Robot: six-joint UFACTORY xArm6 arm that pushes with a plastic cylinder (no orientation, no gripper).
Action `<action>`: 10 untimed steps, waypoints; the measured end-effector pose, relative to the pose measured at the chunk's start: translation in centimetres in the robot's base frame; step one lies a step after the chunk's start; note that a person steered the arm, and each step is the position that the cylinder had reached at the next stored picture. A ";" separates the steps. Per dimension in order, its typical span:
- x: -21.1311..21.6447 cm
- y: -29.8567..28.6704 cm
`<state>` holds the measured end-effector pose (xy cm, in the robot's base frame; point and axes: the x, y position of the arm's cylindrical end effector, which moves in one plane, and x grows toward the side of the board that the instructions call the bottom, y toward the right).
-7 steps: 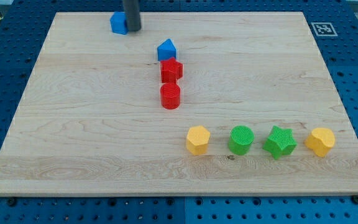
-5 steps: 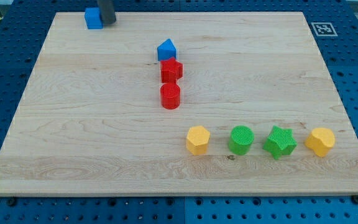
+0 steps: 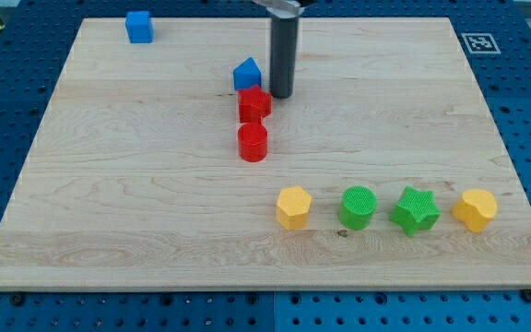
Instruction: Slide the blue triangle to the blue cube
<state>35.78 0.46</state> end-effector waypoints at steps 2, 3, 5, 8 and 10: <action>-1.9 -4.8; -3.5 -5.2; -6.0 -6.3; -8.1 -5.7; -9.4 -6.4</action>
<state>26.34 -5.91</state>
